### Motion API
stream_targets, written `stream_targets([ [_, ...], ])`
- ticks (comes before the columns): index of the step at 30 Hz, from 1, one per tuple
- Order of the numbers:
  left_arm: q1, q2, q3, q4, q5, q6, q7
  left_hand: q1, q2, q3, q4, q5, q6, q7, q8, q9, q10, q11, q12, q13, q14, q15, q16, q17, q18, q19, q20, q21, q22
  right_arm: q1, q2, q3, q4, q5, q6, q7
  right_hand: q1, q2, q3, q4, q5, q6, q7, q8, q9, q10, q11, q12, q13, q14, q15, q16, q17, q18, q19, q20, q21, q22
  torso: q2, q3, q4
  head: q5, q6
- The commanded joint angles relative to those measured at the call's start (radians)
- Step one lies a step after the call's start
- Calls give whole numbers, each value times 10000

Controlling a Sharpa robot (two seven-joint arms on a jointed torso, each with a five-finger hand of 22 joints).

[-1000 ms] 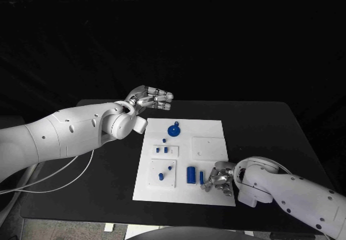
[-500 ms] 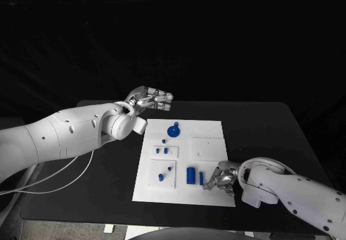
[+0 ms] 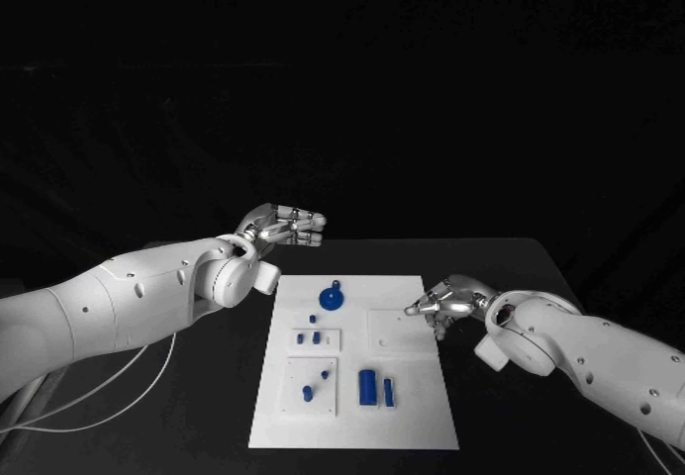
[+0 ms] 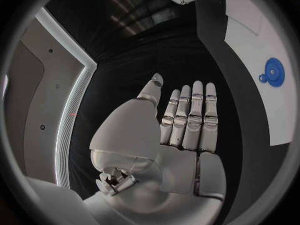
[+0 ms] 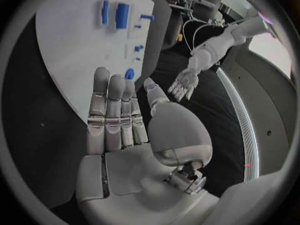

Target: Assemble the parts on the task board

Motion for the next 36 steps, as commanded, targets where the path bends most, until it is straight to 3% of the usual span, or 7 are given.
stream_targets([
  [1,23,37,13,-243,523,180,356,13,93,-19,-54,20,-27,-45,-34,-8,-97,-20,-20,2,-136,-31,-44,-37,118,-29,78,-47,-11,361,329,15,-1079,2352,-835,2433,104,175,88,-281,64,-205,105,-1,-149,-45,169,-1282,-1779,-397,243,-1388,-1015,-57,-710,255,-387,-1314,-285,-31,-32,-89,309],
  [18,122,647,28,-2289,1497,592,730,-45,191,-201,-249,-183,-683,-304,-78,-44,-994,-42,-42,-4,-1520,127,-57,-184,494,-616,649,-451,-97,1231,2116,147,-4769,5083,-368,4834,-174,638,122,-775,-392,-2272,539,-53,-612,-2394,1573,-4303,-8096,-3240,1987,-5074,-7887,741,-4628,2717,-235,-9951,-609,187,-66,-63,1079],
  [19,120,579,21,-2165,1057,274,405,-4061,-171,97,372,-1479,-10163,-1426,-688,-640,-4065,-1291,-617,-579,-4511,-1247,-650,-793,-230,-9953,-1015,-1176,-818,1219,2051,132,-4681,4401,-523,3992,-3611,-421,157,1567,-2827,-11606,-692,-639,-1201,-5424,161,-4907,-8683,-6388,646,-5685,-8487,-681,-14081,846,-1026,-10619,-574,141,-56,-86,932],
  [20,107,570,28,-2127,1057,239,414,-4334,-171,97,372,-1479,-10163,-1426,-688,-640,-11239,-1291,-617,-579,-11532,-1247,-650,-793,-230,-9953,-1015,-1176,-818,1221,2038,118,-4644,4426,-557,4005,-3825,-421,157,1567,-2827,-11606,-692,-639,-1201,-12596,161,-4907,-8683,-6641,646,-5685,-8487,-681,-14081,846,-1026,-10619,-589,136,-37,-102,925],
  [23,33,520,71,-1912,1063,34,463,-5367,-171,97,372,-1479,-10163,-1426,-688,-640,-11239,-1291,-617,-579,-11532,-1247,-650,-793,-230,-9953,-1015,-1176,-818,1235,1963,35,-4428,4573,-753,4079,-11588,-421,157,1567,-2827,-11606,-692,-639,-1201,-12596,161,-4907,-8683,-13810,646,-5685,-8487,-681,-14081,846,-1026,-10619,-675,112,71,-190,884],
  [27,-160,389,183,-1354,1078,-497,590,-13388,-171,97,372,-1479,-10163,-1426,-688,-640,-11239,-1291,-617,-579,-11532,-1247,-650,-793,-230,-9953,-1015,-1176,-818,1269,1767,-180,-3870,4955,-1259,4273,-11588,-421,157,1567,-2827,-11606,-692,-639,-1201,-12596,161,-4907,-8683,-13810,646,-5685,-8487,-681,-14081,846,-1026,-10619,-891,51,343,-412,781],
  [36,-1072,-230,715,1295,1147,-3017,1194,-13388,-171,97,372,-1479,-10163,-1426,-688,-640,-11239,-1291,-617,-579,-11532,-1247,-650,-793,-230,-9953,-1015,-1176,-818,1434,839,-1200,-1221,6763,-3661,5190,-11588,-421,157,1567,-2827,-11606,-692,-639,-1201,-12596,161,-4907,-8683,-13810,646,-5685,-8487,-681,-14081,846,-1026,-10619,-1106,-11,615,-633,678],
])
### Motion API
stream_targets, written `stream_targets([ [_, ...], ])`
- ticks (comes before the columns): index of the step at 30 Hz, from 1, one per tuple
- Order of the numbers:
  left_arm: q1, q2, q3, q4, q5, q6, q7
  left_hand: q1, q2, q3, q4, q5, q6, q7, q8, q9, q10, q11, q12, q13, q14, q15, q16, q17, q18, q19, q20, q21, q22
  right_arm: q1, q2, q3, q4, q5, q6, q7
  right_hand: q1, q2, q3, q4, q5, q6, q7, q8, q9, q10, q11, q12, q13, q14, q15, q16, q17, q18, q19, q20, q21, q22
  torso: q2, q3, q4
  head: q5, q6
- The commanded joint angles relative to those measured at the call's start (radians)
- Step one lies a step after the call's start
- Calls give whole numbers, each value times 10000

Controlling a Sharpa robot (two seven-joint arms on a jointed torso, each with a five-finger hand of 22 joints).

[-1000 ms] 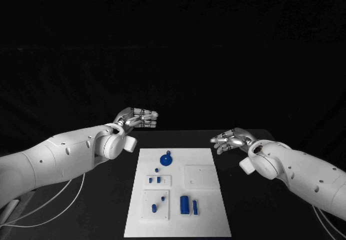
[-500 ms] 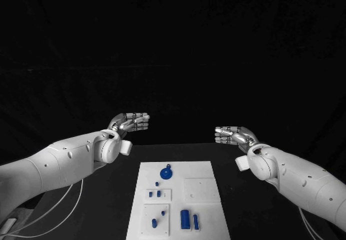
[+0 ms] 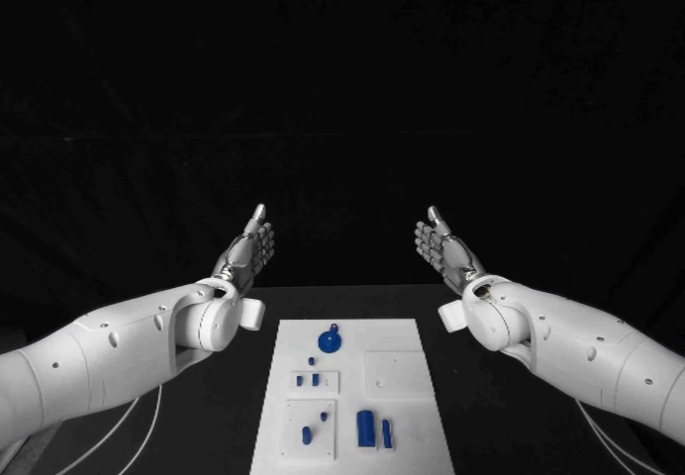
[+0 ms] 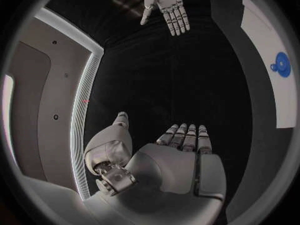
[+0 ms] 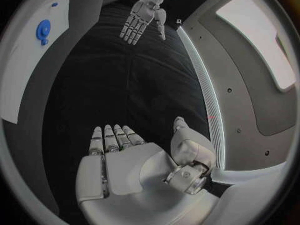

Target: Assemble the parts on the task board

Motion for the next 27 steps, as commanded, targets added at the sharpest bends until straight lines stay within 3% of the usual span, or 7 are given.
stream_targets([
  [1,-308,-180,161,1003,68,-2069,663,-2450,-32,14,90,-120,-609,-70,-72,-41,-824,-75,-74,-39,-723,-88,-68,-41,-150,-600,-103,-90,-53,35,-324,-288,960,1506,-1966,915,-1330,-69,-1,175,-194,-608,-81,-92,-40,-787,-88,-71,-46,-970,-88,-75,-48,-277,-612,-118,-76,-47,-78,-24,105,-36,-16],
  [3,-510,-316,278,1587,83,-2625,796,-2450,-32,14,90,-120,-609,-70,-72,-41,-824,-75,-74,-39,-723,-88,-68,-41,-150,-600,-103,-90,-53,74,-543,-529,1584,1932,-2532,1131,-1330,-69,-1,175,-194,-608,-81,-92,-40,-787,-88,-71,-46,-970,-88,-75,-48,-277,-612,-118,-76,-47,-78,-24,105,-36,-16],
  [4,-556,-348,305,1721,86,-2752,826,-2450,-32,14,90,-120,-609,-70,-72,-41,-824,-75,-74,-39,-723,-88,-68,-41,-150,-600,-103,-90,-53,84,-597,-588,1740,2038,-2672,1185,-1330,-69,-1,175,-194,-608,-81,-92,-40,-787,-88,-71,-46,-970,-88,-75,-48,-277,-612,-118,-76,-47,-78,-24,105,-36,-16],
  [7,-832,-535,466,2522,107,-3515,1009,-2450,-32,14,90,-120,-609,-70,-72,-41,-824,-75,-74,-39,-723,-88,-68,-41,-150,-600,-103,-90,-53,148,-959,-986,2773,2743,-3609,1543,-1330,-69,-1,175,-194,-608,-81,-92,-40,-787,-88,-71,-46,-970,-88,-75,-48,-277,-612,-118,-76,-47,-78,-24,105,-36,-16],
  [13,-1128,-736,638,3382,129,-4333,1205,-2450,-32,14,90,-120,-609,-70,-72,-41,-824,-75,-74,-39,-723,-88,-68,-41,-150,-600,-103,-90,-53,229,-1419,-1492,4086,3640,-4801,1998,-1330,-69,-1,175,-194,-608,-81,-92,-40,-787,-88,-71,-46,-970,-88,-75,-48,-277,-612,-118,-76,-47,-78,-24,105,-36,-16],
  [18,-1169,-764,662,3500,133,-4445,1232,-2450,-32,14,90,-120,-609,-70,-72,-41,-824,-75,-74,-39,-723,-88,-68,-41,-150,-600,-103,-90,-53,257,-1575,-1663,4531,3943,-5204,2152,-1330,-69,-1,175,-194,-608,-81,-92,-40,-787,-88,-71,-46,-970,-88,-75,-48,-277,-612,-118,-76,-47,-78,-24,105,-36,-16],
  [27,-1169,-764,662,3500,133,-4445,1232,-2450,-32,14,90,-120,-609,-70,-72,-41,-824,-75,-74,-39,-723,-88,-68,-41,-150,-600,-103,-90,-53,259,-1589,-1678,4571,3970,-5240,2165,-1330,-69,-1,175,-194,-608,-81,-92,-40,-787,-88,-71,-46,-970,-88,-75,-48,-277,-612,-118,-76,-47,-78,-24,105,-36,-16],
])
